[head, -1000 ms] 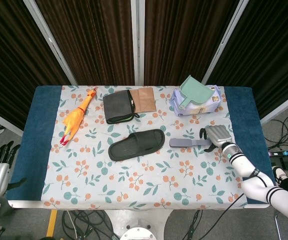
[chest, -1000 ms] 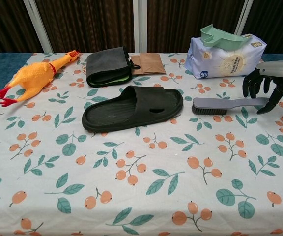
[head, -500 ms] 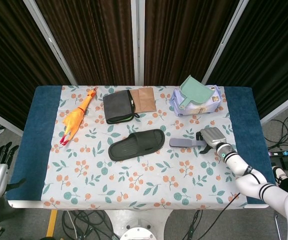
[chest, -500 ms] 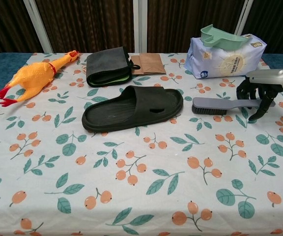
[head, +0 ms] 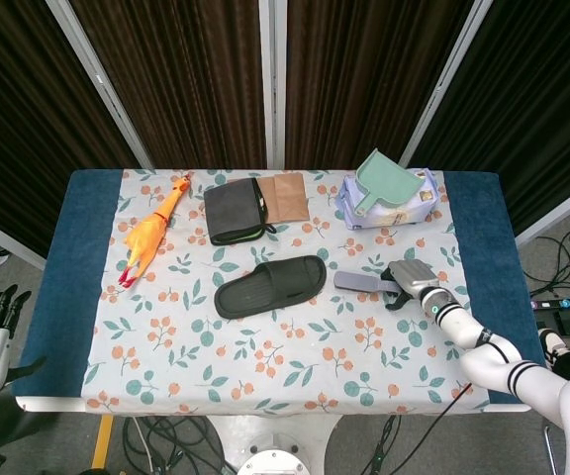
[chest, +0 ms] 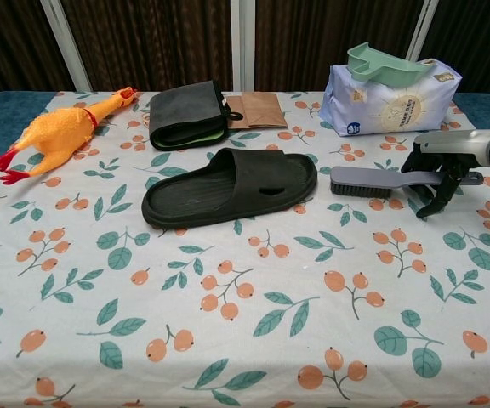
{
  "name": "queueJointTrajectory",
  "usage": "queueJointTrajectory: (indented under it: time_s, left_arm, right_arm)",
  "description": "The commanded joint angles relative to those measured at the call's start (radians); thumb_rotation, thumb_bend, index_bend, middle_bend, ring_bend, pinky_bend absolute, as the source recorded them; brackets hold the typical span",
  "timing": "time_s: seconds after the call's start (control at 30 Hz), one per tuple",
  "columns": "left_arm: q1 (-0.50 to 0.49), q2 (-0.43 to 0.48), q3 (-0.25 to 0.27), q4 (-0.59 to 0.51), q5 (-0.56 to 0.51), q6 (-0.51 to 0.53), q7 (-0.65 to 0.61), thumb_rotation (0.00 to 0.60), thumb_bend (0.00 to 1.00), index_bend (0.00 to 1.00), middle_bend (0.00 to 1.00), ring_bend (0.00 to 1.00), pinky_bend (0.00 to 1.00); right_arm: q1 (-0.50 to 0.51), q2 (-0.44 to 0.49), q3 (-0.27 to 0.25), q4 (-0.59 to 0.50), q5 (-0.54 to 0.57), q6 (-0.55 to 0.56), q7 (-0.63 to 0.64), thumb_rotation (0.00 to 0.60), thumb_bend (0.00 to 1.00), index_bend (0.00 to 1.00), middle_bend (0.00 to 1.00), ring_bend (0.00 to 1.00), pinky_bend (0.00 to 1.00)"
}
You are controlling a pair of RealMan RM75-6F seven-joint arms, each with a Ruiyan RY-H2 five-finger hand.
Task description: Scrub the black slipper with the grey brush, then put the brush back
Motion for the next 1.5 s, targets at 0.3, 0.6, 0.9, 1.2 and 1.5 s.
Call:
queueJointTrajectory:
  time_s: [0.3,0.6,0.9,1.2,1.5]
  left_arm:
    - [-0.001,-0.01,-0.002,0.023,0.007,-0.001,-0.018,0.6,0.09,0.15,0.14,0.04,0.17]
    - [-0.008,-0.018,-0.01,0.043,0.011,-0.003,-0.031,0.6,0.09,0.16,0.14,0.04,0.17]
    - [-0.062,-0.018,-0.044,0.065,0.059,-0.012,-0.058,0.6,0.13,0.18,0.16,0.04,0.18]
    - [-0.253,-0.052,-0.11,0.1,0.143,-0.149,-0.184,0.6,0.13,0.19,0.19,0.13,0.25]
    - [-0.493,-0.161,-0.149,0.157,0.052,-0.499,-0.289,0.577,0.07,0.18,0.19,0.13,0.25]
  right_arm:
    - [0.007,-0.007,0.012,0.002,0.012,0.029,-0.006,0.6,0.1,0.92,0.84,0.86,0.99]
    - [0.005,-0.012,0.013,-0.001,0.017,0.062,-0.037,0.6,0.43,1.0,0.96,1.0,1.0]
    - [-0.011,0.083,-0.001,-0.081,-0.085,0.198,0.013,0.6,0.64,1.0,1.0,1.0,1.0]
    - [0.0,0.267,0.012,-0.263,-0.15,0.297,-0.002,0.6,0.65,1.0,1.0,1.0,1.0]
    - [0.018,0.321,0.027,-0.354,-0.132,0.302,-0.057,0.6,0.65,1.0,1.0,1.0,1.0]
